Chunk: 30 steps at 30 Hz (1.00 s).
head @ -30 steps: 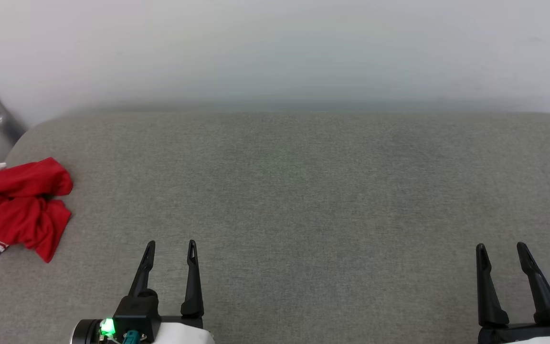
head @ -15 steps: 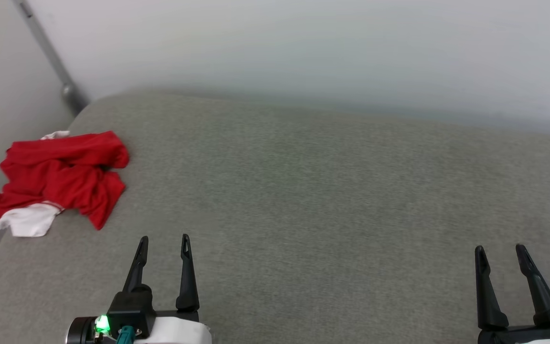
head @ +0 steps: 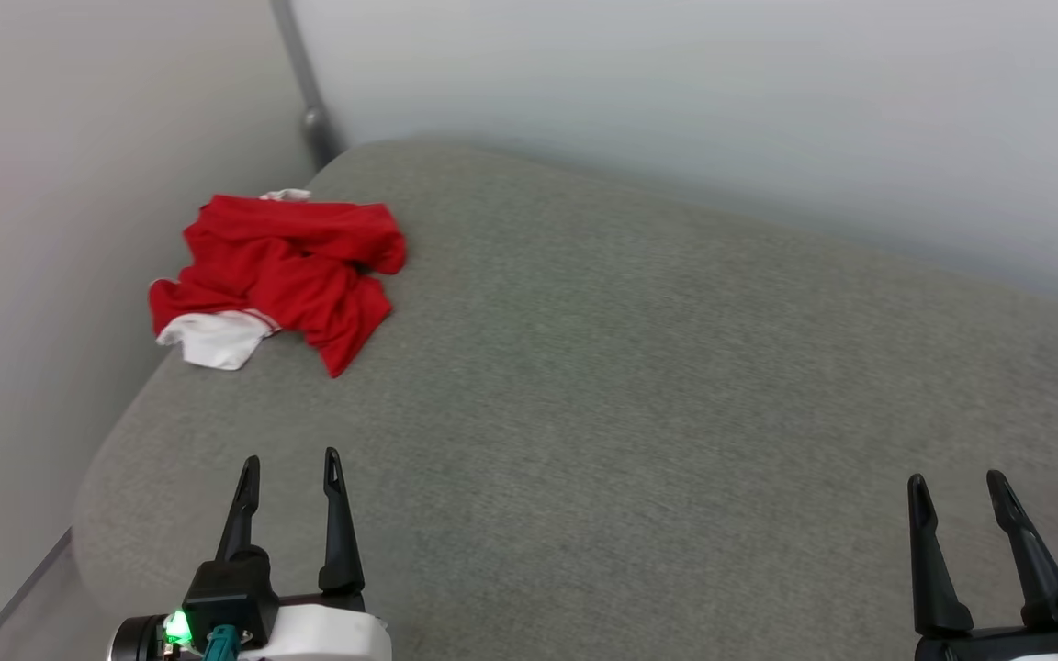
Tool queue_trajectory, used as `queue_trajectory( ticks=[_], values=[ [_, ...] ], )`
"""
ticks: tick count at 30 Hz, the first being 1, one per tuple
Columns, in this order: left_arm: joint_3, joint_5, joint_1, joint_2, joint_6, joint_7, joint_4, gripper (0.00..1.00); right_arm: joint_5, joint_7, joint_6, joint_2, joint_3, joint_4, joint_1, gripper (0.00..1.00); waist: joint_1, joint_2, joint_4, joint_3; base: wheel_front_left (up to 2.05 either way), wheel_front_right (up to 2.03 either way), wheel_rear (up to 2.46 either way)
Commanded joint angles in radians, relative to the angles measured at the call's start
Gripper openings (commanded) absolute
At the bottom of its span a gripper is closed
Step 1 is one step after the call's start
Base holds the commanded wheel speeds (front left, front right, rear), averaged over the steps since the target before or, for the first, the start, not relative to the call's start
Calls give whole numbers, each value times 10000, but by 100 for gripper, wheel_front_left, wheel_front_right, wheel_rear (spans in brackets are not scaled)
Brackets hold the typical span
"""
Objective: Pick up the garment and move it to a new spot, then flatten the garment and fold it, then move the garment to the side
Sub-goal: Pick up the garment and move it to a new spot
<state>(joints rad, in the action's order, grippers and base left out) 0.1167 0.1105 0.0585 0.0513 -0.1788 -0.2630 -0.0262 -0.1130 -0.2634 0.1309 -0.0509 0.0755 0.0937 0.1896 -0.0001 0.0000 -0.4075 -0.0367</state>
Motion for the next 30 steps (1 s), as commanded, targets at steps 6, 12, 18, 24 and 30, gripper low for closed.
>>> queue_trajectory(
  ticks=[6,12,18,24,30],
  values=[
    [-151,86,150,-13,-102,-28,72,100,118,-21,-3,11,-89,42,85,100,1,0,-908,7,0,0,0],
    [-315,159,228,-14,-154,-28,148,100,176,-21,-5,11,-183,16,17,100,1,0,-1090,-27,0,0,0],
    [-418,189,151,-11,-86,-28,34,100,205,-21,-5,11,-213,13,12,100,1,0,-1069,-23,0,0,0],
    [-1123,77,-988,206,446,-28,-528,100,334,-21,-5,13,-199,145,-136,100,1,0,-830,-308,0,0,0],
    [-2079,107,-3099,1154,1089,-26,-1625,100,639,-21,-5,11,-118,295,-465,100,1,0,-328,-999,0,0,0]
  ],
)
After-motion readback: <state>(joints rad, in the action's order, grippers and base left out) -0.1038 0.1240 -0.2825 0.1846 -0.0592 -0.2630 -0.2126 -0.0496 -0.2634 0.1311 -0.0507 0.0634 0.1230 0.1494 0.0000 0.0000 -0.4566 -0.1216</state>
